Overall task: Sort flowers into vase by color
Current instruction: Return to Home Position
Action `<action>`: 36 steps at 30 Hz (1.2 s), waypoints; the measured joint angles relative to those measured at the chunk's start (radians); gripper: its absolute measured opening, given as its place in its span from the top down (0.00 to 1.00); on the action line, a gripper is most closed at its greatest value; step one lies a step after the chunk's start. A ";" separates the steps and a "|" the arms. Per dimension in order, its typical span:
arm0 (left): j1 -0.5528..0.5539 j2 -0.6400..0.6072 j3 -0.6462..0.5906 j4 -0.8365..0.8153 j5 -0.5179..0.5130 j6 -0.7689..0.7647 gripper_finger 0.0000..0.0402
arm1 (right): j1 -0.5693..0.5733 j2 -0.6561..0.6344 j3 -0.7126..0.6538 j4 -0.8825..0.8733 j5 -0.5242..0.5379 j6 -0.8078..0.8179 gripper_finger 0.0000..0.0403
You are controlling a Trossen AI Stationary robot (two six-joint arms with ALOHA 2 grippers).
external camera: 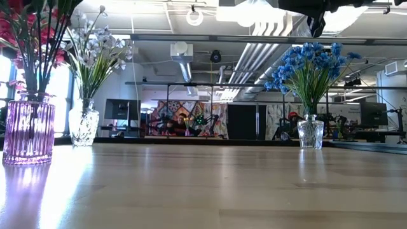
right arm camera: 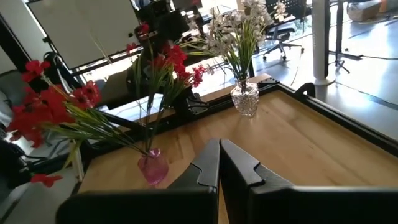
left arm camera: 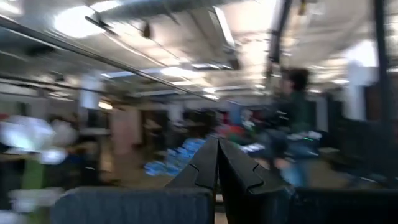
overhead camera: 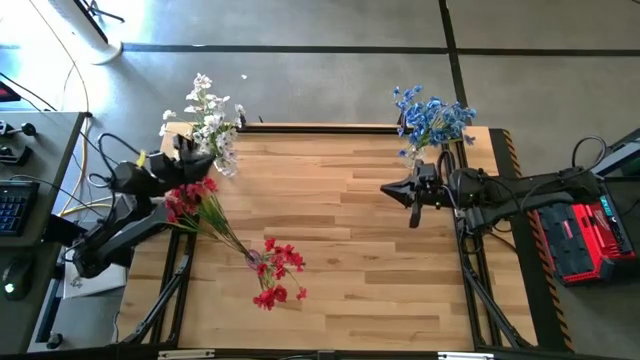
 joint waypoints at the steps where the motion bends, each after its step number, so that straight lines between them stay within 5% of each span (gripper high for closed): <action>1: 0.000 0.014 0.000 0.003 0.036 -0.013 1.00 | -0.004 0.000 0.000 0.000 0.000 0.000 1.00; 9: 0.000 0.079 0.050 0.077 0.124 -0.085 1.00 | -0.037 0.060 0.001 0.015 0.001 0.172 1.00; 17: 0.002 0.081 0.160 -0.147 0.119 -0.029 0.98 | -0.034 0.293 0.001 0.101 -0.042 0.231 1.00; 23: -0.003 0.080 0.161 -0.175 0.122 -0.061 0.88 | -0.034 0.396 0.001 0.177 -0.051 0.210 1.00; 31: -0.030 0.136 0.061 0.015 0.078 -0.047 0.84 | -0.036 0.387 0.001 0.179 -0.059 0.180 1.00; 36: -0.069 0.181 -0.018 0.110 0.138 -0.113 0.85 | -0.036 0.364 0.001 0.180 -0.059 0.176 1.00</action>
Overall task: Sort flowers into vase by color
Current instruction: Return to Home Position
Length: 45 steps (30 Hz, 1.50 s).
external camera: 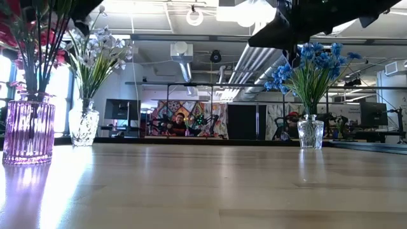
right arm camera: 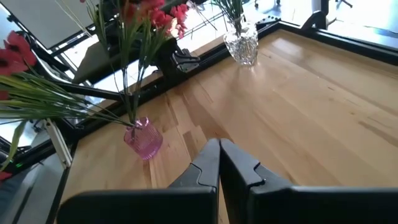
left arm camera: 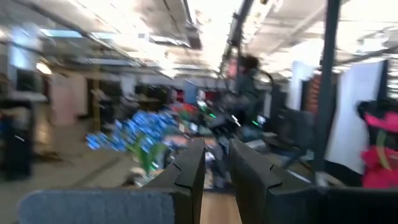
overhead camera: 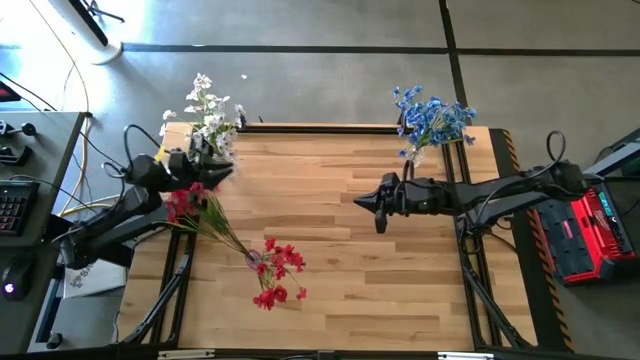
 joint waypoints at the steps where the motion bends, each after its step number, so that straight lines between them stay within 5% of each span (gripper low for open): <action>1: -0.012 0.006 -0.010 0.001 0.011 -0.005 0.85 | 0.000 -0.003 0.000 -0.001 -0.001 0.000 1.00; 16: -0.322 0.015 -0.032 -0.126 0.089 -0.079 0.86 | 0.000 -0.004 0.000 0.010 -0.015 -0.055 1.00; 25: -0.434 0.017 -0.032 -0.326 -0.278 0.141 0.86 | -0.006 -0.004 0.000 0.014 -0.011 -0.131 1.00; 30: -0.435 0.018 -0.032 -0.321 -0.334 0.179 0.86 | -0.008 -0.004 -0.027 0.033 0.023 -0.156 1.00; 39: -0.446 0.015 -0.143 -0.254 -0.294 0.151 0.86 | -0.019 -0.010 -0.322 0.564 0.037 -0.150 1.00; 45: -0.460 0.015 -0.163 -0.243 -0.308 0.203 0.86 | 0.008 -0.010 -0.496 0.725 0.035 -0.149 1.00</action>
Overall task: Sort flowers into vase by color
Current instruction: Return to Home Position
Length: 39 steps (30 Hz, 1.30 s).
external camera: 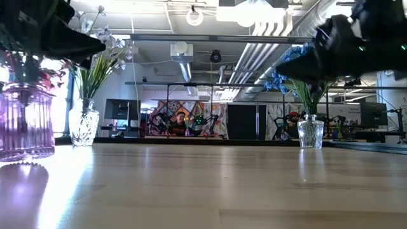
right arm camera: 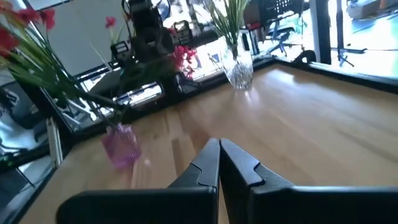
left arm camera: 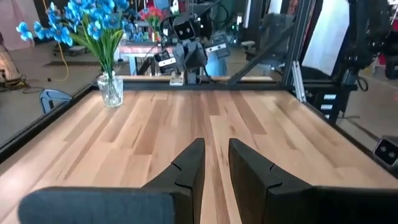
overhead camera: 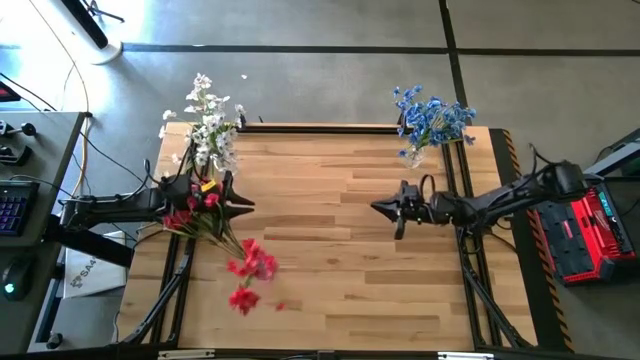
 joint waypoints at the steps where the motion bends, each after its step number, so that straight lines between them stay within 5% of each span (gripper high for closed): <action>1: 0.000 0.000 0.000 -0.006 -0.001 0.002 0.86 | 0.004 0.000 -0.026 0.031 0.000 0.004 1.00; 6: 0.000 0.000 0.000 0.022 -0.002 -0.027 0.86 | 0.008 0.000 -0.121 0.245 -0.001 0.043 1.00; 14: 0.000 0.000 0.000 0.091 -0.002 -0.097 0.86 | 0.005 -0.005 -0.092 0.223 0.009 0.063 1.00; 24: 0.000 0.010 0.001 0.174 -0.004 -0.163 0.86 | 0.045 -0.003 0.291 -0.424 -0.062 0.051 0.97; 31: 0.000 0.053 0.014 0.224 0.004 -0.193 0.84 | 0.059 0.045 0.445 -0.527 -0.066 0.044 0.69; 39: 0.000 0.146 0.047 0.151 -0.008 -0.140 0.73 | 0.066 0.096 0.459 -0.565 -0.057 0.082 0.36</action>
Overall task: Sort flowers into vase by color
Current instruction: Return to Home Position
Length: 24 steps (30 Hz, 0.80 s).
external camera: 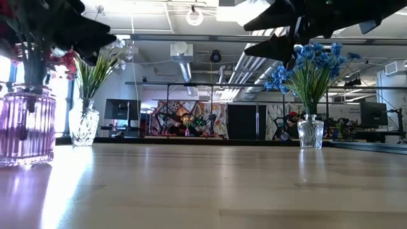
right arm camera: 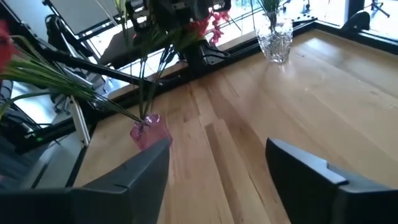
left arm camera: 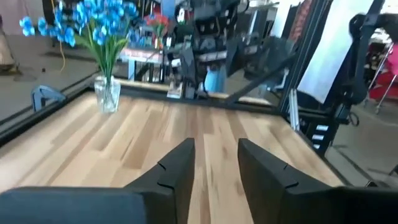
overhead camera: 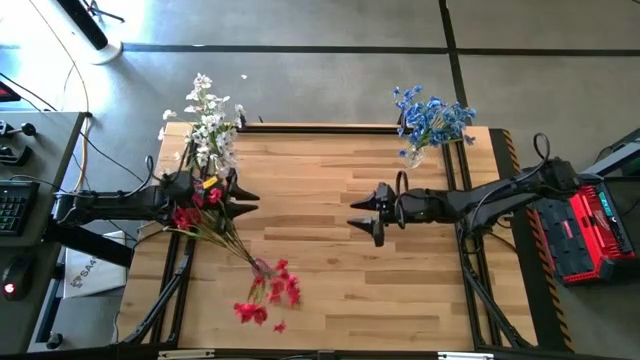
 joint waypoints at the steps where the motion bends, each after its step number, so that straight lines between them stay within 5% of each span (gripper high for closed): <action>1: 0.000 0.009 0.000 0.001 0.000 0.000 0.71 | 0.000 -0.002 0.000 0.002 0.000 0.002 0.35; 24: -0.032 0.037 0.005 0.029 -0.002 -0.026 0.67 | 0.000 -0.097 0.000 -0.008 0.011 -0.064 0.48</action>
